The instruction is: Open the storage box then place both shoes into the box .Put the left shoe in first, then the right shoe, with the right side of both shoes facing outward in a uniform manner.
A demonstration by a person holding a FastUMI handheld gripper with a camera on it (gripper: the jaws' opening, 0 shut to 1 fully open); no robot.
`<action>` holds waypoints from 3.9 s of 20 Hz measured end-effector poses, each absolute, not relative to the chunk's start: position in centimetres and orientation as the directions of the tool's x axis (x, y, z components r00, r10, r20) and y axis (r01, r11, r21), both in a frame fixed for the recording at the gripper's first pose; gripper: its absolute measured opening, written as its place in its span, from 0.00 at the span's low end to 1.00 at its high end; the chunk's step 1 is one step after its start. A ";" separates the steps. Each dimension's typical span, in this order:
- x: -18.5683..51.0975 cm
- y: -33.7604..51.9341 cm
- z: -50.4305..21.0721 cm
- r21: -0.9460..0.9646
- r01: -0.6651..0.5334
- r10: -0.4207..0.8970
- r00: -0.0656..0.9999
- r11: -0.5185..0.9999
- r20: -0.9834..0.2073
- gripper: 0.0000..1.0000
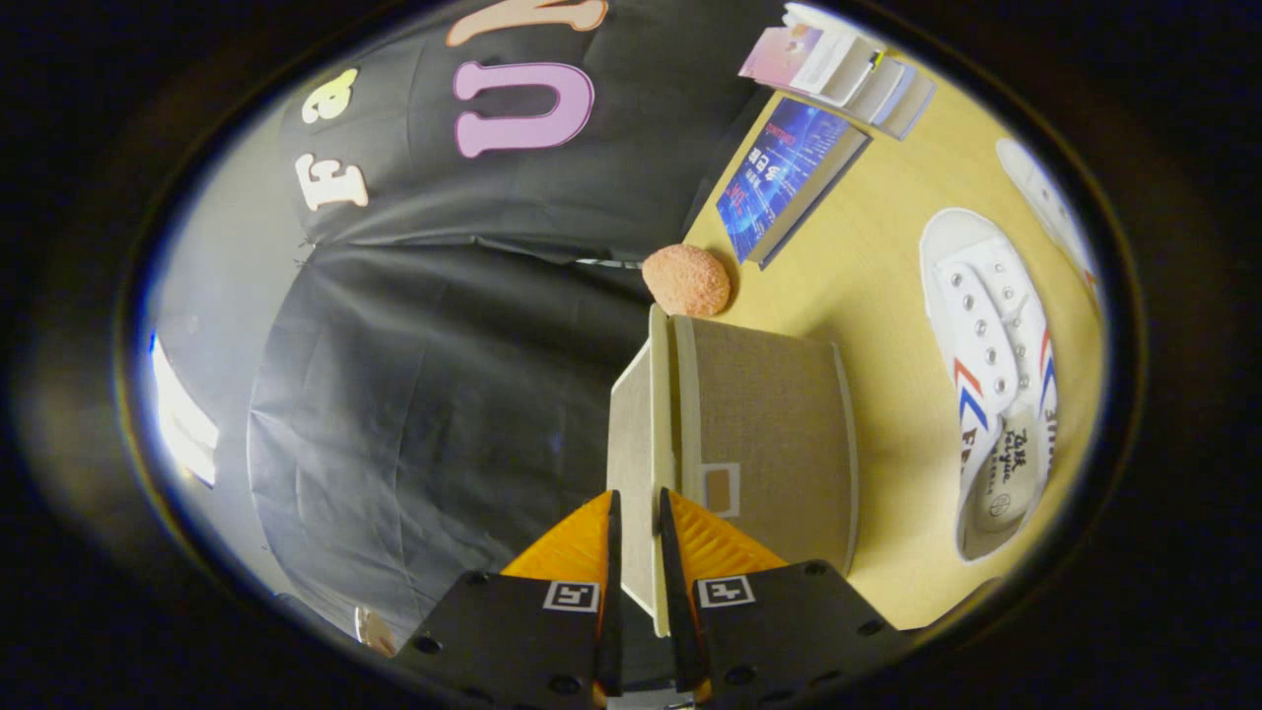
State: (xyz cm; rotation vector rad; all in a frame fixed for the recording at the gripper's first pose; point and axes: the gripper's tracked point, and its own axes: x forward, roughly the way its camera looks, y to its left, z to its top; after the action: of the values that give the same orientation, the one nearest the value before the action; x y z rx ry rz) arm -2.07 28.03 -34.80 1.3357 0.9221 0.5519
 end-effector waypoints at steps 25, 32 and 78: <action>0.8 32.5 -25.6 0.980 0.028 0.785 0.594 0.197 -0.175 0.04; 1.4 39.3 -20.7 0.969 -0.077 0.799 0.584 0.234 -0.147 0.05; 0.6 21.7 -31.0 0.796 0.046 0.521 0.732 0.604 -0.438 0.51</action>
State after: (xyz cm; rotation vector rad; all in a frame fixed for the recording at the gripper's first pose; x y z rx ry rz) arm 0.58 21.65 -31.01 0.8937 0.7141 0.3041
